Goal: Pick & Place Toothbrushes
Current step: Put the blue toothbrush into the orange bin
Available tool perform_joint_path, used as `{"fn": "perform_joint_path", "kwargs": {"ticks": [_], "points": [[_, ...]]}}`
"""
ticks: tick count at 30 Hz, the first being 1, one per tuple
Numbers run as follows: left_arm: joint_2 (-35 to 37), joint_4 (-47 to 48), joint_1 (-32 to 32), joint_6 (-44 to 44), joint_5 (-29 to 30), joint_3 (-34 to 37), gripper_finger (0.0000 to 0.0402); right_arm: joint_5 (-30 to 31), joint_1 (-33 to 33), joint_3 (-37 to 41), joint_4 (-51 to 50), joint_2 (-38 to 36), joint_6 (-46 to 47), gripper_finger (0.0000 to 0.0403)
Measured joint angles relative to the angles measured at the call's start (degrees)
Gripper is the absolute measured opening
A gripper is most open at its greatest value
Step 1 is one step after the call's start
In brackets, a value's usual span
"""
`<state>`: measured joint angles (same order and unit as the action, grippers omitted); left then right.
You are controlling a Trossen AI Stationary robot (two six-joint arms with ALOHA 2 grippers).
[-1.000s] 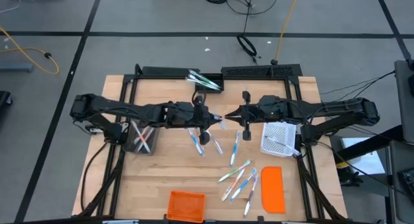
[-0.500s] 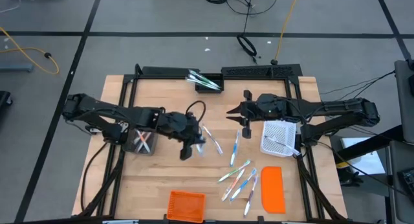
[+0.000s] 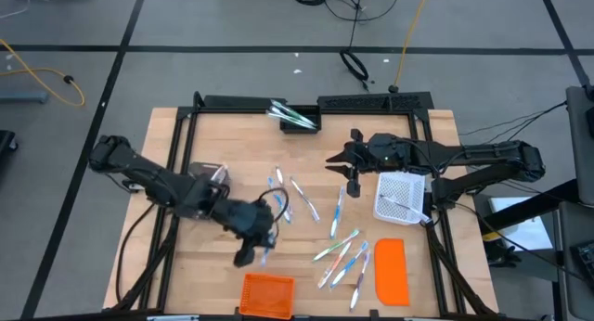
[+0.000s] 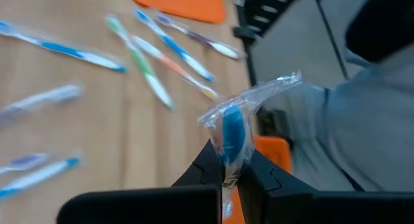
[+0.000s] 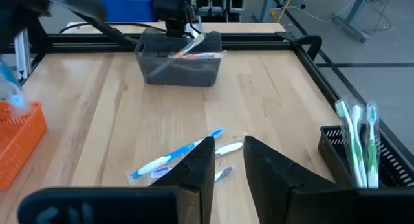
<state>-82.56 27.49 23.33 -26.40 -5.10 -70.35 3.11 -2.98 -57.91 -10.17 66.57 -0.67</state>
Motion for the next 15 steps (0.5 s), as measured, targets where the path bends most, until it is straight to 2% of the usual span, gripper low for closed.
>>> {"fn": "perform_joint_path", "kwargs": {"ticks": [5,10,15], "points": [[0.0,-0.7,5.3,-1.6,1.7,0.0,0.0010,-0.1,0.0,0.0,0.0,0.0,0.0,0.0073],[-0.4,-1.1,9.6,-4.8,8.6,0.0,0.0018,-0.1,0.0,0.0,0.0,0.0,0.0,0.0073],[-3.1,-3.8,12.1,-7.9,9.3,0.0,0.0009,-0.1,0.0,0.1,-0.5,0.0,0.0,0.0073]]}}
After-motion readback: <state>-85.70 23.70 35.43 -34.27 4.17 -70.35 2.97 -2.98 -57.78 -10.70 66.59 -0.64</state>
